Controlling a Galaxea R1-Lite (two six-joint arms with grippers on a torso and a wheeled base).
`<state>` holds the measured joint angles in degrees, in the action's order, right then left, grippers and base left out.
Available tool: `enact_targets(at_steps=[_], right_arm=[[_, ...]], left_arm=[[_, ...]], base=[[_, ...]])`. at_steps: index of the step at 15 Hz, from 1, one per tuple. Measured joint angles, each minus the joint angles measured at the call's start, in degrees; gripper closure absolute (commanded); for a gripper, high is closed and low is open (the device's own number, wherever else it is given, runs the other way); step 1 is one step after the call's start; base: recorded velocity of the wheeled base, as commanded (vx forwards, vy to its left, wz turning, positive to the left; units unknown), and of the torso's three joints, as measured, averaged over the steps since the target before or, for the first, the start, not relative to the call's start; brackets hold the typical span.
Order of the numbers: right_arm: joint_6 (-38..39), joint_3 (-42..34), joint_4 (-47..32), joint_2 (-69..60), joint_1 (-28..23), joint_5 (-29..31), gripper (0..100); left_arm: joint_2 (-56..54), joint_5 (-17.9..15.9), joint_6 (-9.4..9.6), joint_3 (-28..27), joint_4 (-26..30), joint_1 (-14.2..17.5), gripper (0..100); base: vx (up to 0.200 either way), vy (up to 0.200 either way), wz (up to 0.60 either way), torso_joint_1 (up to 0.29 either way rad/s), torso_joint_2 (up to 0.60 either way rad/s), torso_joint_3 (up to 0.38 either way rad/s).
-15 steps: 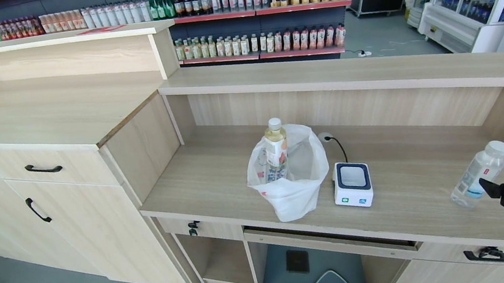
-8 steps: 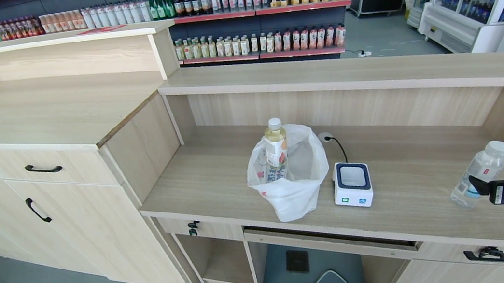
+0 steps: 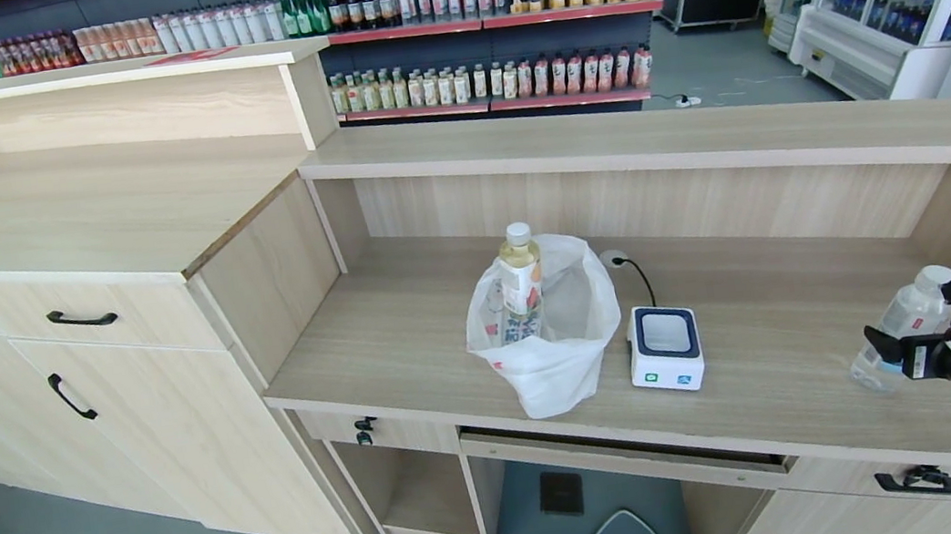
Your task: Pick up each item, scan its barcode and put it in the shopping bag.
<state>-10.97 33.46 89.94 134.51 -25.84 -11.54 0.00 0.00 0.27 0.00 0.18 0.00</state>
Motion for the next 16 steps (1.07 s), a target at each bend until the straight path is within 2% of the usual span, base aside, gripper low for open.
enact_targets(at_steps=[7, 13, 16], right_arm=[[0.0, 2.2, -0.1, 1.5, 1.0, -0.4, 0], [-0.1, 8.9, -3.4, 3.8, 2.4, -0.4, 0], [-3.4, 11.2, -4.4, 5.4, 3.0, -0.4, 0]], left_arm=[[0.0, 0.0, -0.02, 0.0, 0.0, 0.0, 0], [0.0, 0.0, -0.02, 0.0, 0.0, 0.0, 0], [0.0, 0.0, -0.02, 0.0, 0.0, 0.0, 0]], base=[[0.000, 0.000, 0.00, 0.000, 0.00, 0.000], [0.000, 0.000, 0.00, 0.000, 0.00, 0.000], [0.000, 0.000, 0.00, 0.000, 0.00, 0.000]])
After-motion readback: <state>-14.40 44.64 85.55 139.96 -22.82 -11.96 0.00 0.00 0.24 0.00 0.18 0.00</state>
